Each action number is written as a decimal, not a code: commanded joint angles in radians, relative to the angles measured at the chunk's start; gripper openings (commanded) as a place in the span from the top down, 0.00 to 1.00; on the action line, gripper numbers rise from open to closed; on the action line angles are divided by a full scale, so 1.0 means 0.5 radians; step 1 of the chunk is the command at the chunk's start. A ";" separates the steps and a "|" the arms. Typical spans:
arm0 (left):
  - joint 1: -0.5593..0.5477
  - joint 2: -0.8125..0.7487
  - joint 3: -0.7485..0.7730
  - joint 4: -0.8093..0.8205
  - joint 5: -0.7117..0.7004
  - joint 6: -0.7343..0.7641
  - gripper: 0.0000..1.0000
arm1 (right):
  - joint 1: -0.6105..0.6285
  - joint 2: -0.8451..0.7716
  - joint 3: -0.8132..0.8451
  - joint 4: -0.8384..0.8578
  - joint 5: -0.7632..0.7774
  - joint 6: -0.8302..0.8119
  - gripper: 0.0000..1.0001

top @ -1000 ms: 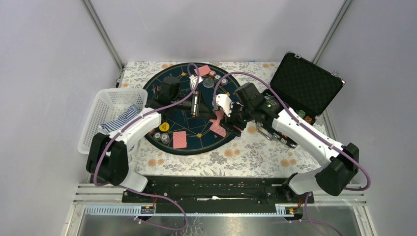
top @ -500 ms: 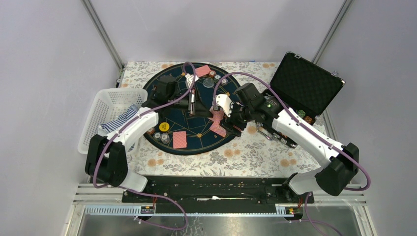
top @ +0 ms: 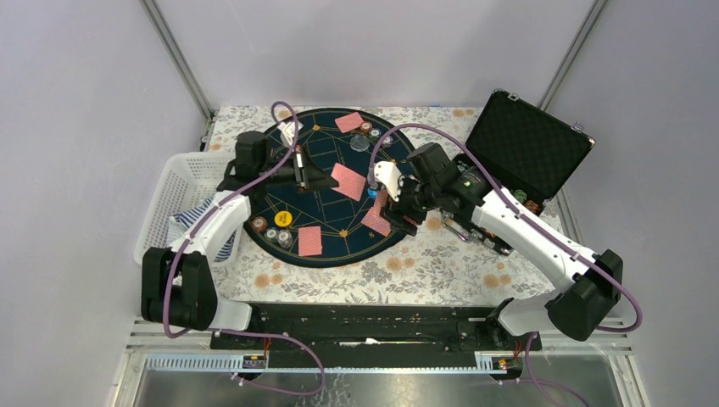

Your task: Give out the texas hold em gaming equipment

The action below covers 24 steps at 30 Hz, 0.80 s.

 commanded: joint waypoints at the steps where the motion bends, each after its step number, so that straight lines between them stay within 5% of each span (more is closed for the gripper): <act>1: 0.138 -0.005 0.004 0.080 -0.011 0.052 1.00 | 0.019 -0.095 0.011 0.085 0.018 0.024 0.97; 7: 0.102 0.126 -0.115 0.232 -0.139 0.000 1.00 | 0.016 -0.107 0.020 0.096 0.030 0.044 0.97; 15: -0.268 0.553 -0.281 0.815 -0.349 -0.261 1.00 | 0.007 -0.111 0.023 0.083 0.049 0.050 0.97; 24: -0.491 0.996 -0.177 0.906 -0.441 -0.249 1.00 | -0.018 -0.129 -0.018 0.089 0.049 0.052 0.97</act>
